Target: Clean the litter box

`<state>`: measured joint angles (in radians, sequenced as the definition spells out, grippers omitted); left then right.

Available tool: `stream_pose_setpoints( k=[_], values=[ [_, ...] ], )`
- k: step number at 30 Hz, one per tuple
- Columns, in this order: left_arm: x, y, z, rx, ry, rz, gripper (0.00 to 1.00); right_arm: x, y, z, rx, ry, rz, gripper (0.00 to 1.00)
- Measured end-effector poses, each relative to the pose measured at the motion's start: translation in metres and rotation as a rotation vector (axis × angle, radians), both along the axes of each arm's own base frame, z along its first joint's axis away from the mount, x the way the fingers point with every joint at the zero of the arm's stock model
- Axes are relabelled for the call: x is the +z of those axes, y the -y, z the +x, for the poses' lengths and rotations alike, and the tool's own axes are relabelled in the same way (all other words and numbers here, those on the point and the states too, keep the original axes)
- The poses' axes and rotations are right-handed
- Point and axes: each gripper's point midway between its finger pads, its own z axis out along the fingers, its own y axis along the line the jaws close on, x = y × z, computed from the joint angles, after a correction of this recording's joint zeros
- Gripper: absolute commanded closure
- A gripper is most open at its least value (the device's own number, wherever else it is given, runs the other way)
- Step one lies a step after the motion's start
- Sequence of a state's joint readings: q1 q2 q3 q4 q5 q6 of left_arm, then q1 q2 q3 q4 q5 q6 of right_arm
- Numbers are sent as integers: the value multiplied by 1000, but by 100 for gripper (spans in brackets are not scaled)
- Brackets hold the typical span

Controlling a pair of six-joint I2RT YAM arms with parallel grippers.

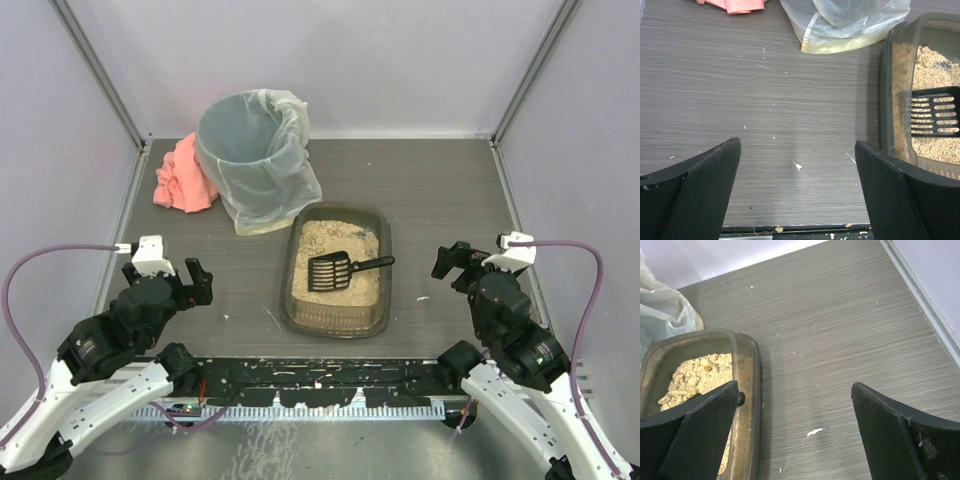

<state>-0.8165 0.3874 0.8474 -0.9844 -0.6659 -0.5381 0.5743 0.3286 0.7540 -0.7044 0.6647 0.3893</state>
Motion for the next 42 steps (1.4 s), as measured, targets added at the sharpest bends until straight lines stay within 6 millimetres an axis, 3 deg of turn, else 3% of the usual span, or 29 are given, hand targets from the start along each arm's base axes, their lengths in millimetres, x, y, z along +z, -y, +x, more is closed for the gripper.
stream_pose_setpoints(
  k=[20, 25, 31, 42],
  values=[
    [-5, 4, 3, -4, -28, 27, 2, -3, 1, 3, -18, -16, -15, 0],
    [-7, 5, 3, -7, -36, 33, 2, -12, -11, 11, 6, -68, -6, 0],
    [-11, 9, 5, -17, -58, 51, 2, -39, -45, 31, 75, -171, 38, 1],
    [-26, 26, 8, -83, -142, 109, 2, -120, -98, 60, 158, -367, 99, 11]
  ],
)
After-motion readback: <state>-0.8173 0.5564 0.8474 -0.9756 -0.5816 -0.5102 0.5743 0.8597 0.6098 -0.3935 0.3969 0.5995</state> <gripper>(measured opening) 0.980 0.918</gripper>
